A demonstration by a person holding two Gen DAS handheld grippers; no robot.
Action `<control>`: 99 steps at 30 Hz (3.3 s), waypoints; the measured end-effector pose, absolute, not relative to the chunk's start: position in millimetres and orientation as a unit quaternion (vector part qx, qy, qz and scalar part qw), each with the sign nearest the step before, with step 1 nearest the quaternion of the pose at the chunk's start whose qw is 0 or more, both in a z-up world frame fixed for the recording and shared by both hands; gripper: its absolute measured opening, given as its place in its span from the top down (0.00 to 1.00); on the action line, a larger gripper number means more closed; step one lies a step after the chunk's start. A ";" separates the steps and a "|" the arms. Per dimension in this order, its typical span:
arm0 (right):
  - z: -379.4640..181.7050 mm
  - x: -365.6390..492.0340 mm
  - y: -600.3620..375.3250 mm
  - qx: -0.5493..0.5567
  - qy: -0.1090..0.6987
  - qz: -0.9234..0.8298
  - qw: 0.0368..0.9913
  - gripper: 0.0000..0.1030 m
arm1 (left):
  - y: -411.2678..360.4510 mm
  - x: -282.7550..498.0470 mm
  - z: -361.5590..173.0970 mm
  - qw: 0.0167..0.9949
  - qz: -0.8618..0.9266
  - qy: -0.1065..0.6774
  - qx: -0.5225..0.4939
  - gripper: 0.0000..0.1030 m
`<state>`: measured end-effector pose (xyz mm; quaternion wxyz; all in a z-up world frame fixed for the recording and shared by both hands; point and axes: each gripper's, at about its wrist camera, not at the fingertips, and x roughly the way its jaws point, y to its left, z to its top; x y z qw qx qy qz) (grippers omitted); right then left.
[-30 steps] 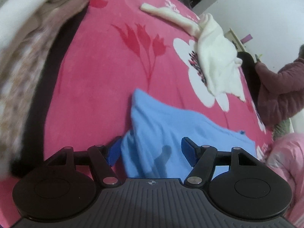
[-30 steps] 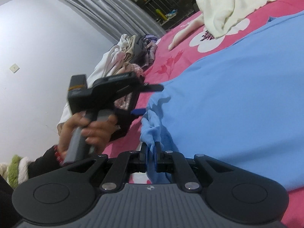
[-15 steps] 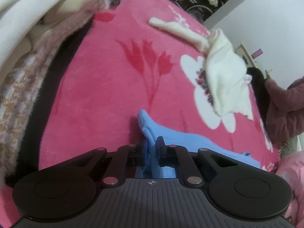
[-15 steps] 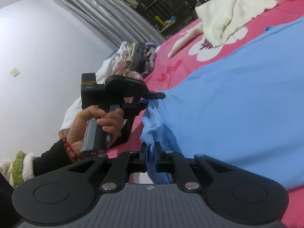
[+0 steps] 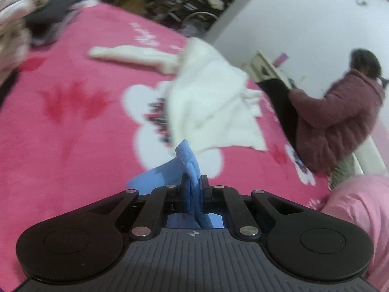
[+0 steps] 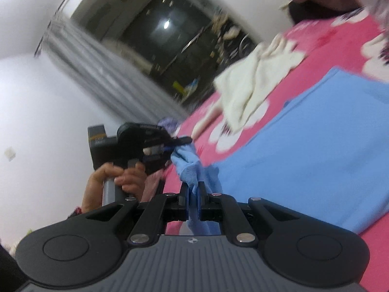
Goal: Fold clothes
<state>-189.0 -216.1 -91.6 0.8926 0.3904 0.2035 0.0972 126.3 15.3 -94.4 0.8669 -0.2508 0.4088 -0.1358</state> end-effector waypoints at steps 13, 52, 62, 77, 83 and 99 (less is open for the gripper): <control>-112.8 -226.7 -322.0 0.473 0.132 -0.025 0.871 0.94 | -146.1 151.5 -89.5 0.867 -0.232 0.411 -0.161 0.96; -122.3 -198.1 -346.0 0.327 0.252 -0.170 0.895 0.91 | -112.6 81.3 -95.8 0.819 -0.389 0.421 -0.011 0.47; -115.6 -84.7 -333.3 0.067 0.373 -0.117 0.918 0.73 | -117.8 1.0 -146.5 0.800 -0.431 0.400 0.120 0.47; -112.4 -3.7 -365.2 0.070 0.390 -0.064 0.916 0.71 | -113.8 -6.2 -167.2 0.797 -0.462 0.351 0.166 0.46; -126.0 28.2 -338.8 0.054 0.425 0.028 0.903 0.71 | -110.6 -7.2 -170.3 0.792 -0.474 0.350 0.158 0.42; -114.3 50.7 -322.2 0.043 0.385 0.023 0.922 0.88 | -107.0 -15.0 -170.7 0.805 -0.461 0.342 0.153 0.41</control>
